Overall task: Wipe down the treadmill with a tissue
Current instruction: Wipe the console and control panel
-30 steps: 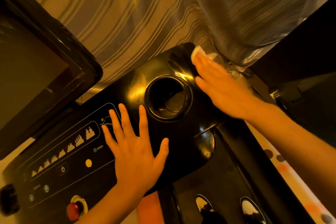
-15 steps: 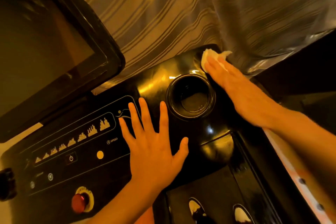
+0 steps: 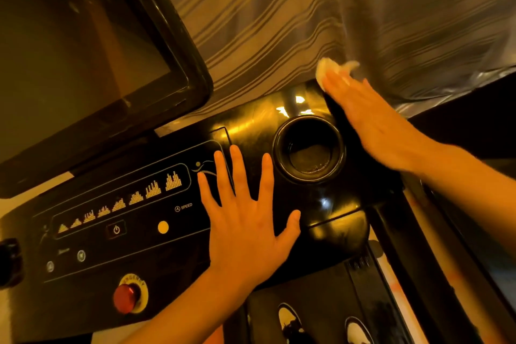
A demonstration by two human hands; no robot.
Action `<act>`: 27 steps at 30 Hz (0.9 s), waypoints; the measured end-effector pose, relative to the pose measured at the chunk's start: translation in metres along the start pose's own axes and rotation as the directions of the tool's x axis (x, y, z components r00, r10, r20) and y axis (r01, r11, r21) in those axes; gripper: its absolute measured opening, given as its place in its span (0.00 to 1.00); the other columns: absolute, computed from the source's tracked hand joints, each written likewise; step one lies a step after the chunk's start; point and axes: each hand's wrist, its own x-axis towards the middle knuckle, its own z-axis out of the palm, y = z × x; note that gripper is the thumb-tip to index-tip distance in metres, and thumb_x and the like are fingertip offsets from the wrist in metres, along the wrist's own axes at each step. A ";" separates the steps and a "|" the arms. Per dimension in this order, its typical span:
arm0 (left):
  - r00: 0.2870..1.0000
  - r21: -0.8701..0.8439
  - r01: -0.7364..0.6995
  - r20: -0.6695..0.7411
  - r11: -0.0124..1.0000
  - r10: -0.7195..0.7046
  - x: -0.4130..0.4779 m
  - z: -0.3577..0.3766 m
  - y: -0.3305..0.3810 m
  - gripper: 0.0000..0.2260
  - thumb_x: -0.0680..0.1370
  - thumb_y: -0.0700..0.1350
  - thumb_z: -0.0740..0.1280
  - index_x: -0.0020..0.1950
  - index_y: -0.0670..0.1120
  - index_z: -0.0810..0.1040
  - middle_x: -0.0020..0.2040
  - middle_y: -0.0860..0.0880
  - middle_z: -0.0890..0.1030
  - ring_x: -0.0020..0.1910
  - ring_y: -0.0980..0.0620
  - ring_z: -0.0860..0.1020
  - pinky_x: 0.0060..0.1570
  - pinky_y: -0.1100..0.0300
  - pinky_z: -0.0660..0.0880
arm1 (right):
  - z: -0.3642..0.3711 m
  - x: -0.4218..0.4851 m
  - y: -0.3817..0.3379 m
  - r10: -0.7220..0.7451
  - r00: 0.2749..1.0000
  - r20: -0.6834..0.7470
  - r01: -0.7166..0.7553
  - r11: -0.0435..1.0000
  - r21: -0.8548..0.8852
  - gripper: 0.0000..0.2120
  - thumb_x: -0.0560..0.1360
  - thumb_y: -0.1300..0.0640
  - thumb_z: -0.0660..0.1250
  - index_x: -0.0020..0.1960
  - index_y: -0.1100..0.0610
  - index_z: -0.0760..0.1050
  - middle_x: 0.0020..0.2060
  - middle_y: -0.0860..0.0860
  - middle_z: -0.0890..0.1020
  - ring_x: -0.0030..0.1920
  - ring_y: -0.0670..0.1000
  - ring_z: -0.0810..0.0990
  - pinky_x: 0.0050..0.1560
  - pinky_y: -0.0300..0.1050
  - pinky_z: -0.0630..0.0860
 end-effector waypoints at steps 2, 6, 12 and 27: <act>1.000 0.009 -0.007 0.005 1.000 0.007 0.000 0.000 -0.001 0.39 0.80 0.68 0.53 0.84 0.46 0.56 0.83 0.33 0.50 0.82 0.30 0.46 0.74 0.24 0.53 | -0.003 0.025 -0.006 0.100 0.995 -0.016 -0.099 0.994 0.037 0.29 0.83 0.42 0.39 0.83 0.49 0.48 0.84 0.49 0.51 0.84 0.49 0.47 0.83 0.60 0.42; 1.000 0.010 -0.009 0.005 1.000 0.009 -0.001 -0.001 -0.001 0.40 0.79 0.68 0.53 0.85 0.46 0.55 0.83 0.33 0.49 0.82 0.30 0.46 0.74 0.25 0.52 | 0.019 -0.049 -0.019 0.109 0.994 0.005 -0.109 0.993 -0.034 0.29 0.85 0.50 0.42 0.85 0.54 0.47 0.85 0.49 0.48 0.84 0.50 0.44 0.83 0.57 0.41; 1.000 0.022 0.002 0.006 1.000 -0.002 0.001 0.000 0.001 0.40 0.78 0.67 0.54 0.84 0.46 0.55 0.83 0.33 0.49 0.82 0.31 0.46 0.75 0.25 0.51 | 0.050 -0.149 -0.061 0.165 0.986 0.007 -0.163 0.980 -0.110 0.30 0.87 0.43 0.38 0.85 0.54 0.46 0.85 0.50 0.49 0.84 0.53 0.48 0.80 0.56 0.47; 1.000 -0.009 0.007 -0.010 1.000 -0.007 0.000 -0.001 0.002 0.39 0.79 0.67 0.54 0.85 0.46 0.55 0.83 0.33 0.49 0.82 0.32 0.46 0.75 0.26 0.51 | 0.059 -0.162 -0.057 0.238 0.967 -0.086 -0.247 0.963 -0.109 0.29 0.87 0.46 0.41 0.85 0.55 0.45 0.85 0.52 0.49 0.84 0.54 0.47 0.81 0.56 0.48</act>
